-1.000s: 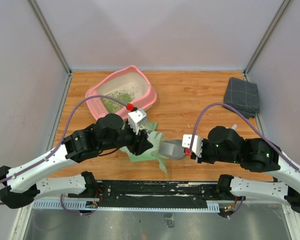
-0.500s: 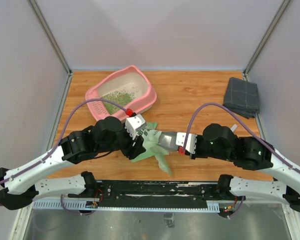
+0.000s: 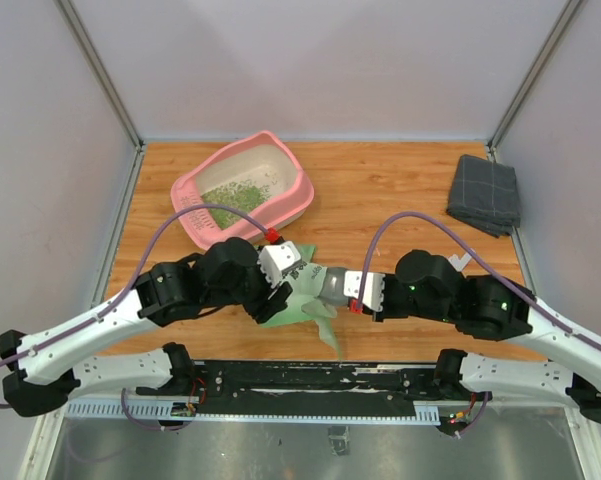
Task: Fill the litter box with clean litter
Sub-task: 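Scoop the cat litter from the cat litter bag.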
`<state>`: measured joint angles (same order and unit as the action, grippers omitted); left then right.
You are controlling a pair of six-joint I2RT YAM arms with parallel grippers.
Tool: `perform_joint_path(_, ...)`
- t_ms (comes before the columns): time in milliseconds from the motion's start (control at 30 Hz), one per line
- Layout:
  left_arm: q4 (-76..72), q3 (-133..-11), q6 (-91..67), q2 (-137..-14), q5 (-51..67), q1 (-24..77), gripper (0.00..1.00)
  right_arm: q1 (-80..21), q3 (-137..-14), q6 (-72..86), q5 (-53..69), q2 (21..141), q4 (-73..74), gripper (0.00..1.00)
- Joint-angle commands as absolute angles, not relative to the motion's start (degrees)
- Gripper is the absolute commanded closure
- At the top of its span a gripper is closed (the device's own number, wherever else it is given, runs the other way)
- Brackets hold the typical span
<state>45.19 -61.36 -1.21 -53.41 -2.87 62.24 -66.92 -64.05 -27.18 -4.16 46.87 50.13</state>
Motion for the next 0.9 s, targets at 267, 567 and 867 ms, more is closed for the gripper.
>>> perform_joint_path(267,44.1,-60.5,8.2,-59.1,-0.6,62.9,0.29,-68.6,-63.5,-16.2,-3.4,46.3,33.4,0.99)
perform_joint_path(567,44.5,-71.3,13.1,-56.1,5.2,63.0,0.29,-68.6,-67.7,-4.0,-2.4,47.2,29.7,0.99)
perform_joint_path(867,48.2,-66.8,14.3,-58.2,-1.0,65.6,0.28,-68.6,-63.9,-4.2,-1.3,46.4,23.8,0.99)
